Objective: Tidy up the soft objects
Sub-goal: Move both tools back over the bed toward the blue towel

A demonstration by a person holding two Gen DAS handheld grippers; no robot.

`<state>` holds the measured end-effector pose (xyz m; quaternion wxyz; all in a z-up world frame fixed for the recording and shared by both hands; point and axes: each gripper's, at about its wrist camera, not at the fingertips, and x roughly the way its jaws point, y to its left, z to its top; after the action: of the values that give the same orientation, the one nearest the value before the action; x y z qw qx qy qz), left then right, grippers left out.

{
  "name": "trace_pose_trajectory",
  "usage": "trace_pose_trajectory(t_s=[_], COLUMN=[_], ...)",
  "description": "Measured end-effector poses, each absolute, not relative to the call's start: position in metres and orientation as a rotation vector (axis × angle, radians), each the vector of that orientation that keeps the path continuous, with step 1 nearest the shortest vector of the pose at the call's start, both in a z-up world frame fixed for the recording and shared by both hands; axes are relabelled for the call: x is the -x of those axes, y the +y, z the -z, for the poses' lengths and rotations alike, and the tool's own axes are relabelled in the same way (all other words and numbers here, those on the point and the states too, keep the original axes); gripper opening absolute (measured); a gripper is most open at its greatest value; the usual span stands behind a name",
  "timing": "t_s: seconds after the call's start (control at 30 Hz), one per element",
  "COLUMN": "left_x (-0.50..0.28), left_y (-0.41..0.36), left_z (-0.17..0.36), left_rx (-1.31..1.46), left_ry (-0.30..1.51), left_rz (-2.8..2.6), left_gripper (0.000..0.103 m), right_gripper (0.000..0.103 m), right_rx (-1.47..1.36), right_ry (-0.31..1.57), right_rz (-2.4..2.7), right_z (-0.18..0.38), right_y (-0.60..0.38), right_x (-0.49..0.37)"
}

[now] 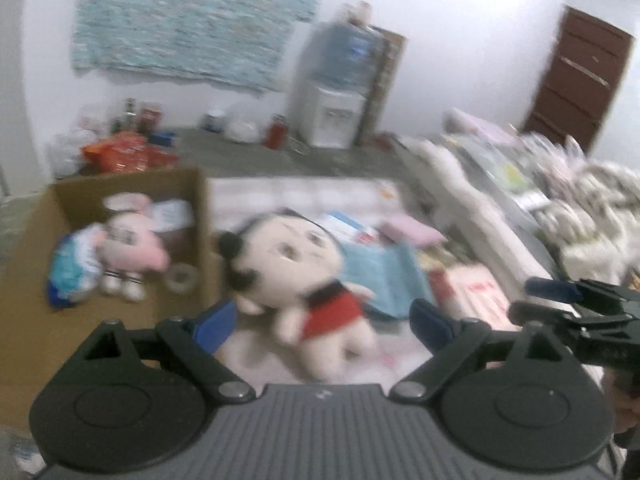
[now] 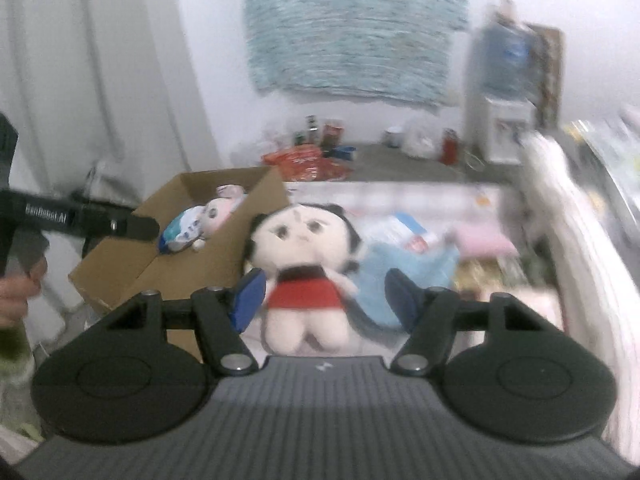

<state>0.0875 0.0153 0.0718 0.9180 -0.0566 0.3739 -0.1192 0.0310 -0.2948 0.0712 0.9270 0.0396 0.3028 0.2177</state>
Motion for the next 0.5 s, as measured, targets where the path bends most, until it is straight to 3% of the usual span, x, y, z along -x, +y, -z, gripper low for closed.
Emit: trace_pose_trajectory(t_s=[0.33, 0.43, 0.5], left_x=[-0.117, -0.139, -0.153], left_y=[-0.085, -0.108, -0.125], left_z=[-0.013, 0.001, 0.011], left_rx=[-0.022, -0.093, -0.138], left_ry=[0.780, 0.765, 0.757], left_rz=[0.271, 0.258, 0.266], left_gripper=[0.089, 0.081, 0.069], right_gripper=[0.066, 0.063, 0.060], right_rx=[-0.354, -0.391, -0.410], right_ry=[0.668, 0.693, 0.722], right_rz=[-0.365, -0.346, -0.327], right_z=[-0.005, 0.014, 0.029], right_y=[-0.355, -0.352, -0.348], right_x=[-0.068, -0.106, -0.133])
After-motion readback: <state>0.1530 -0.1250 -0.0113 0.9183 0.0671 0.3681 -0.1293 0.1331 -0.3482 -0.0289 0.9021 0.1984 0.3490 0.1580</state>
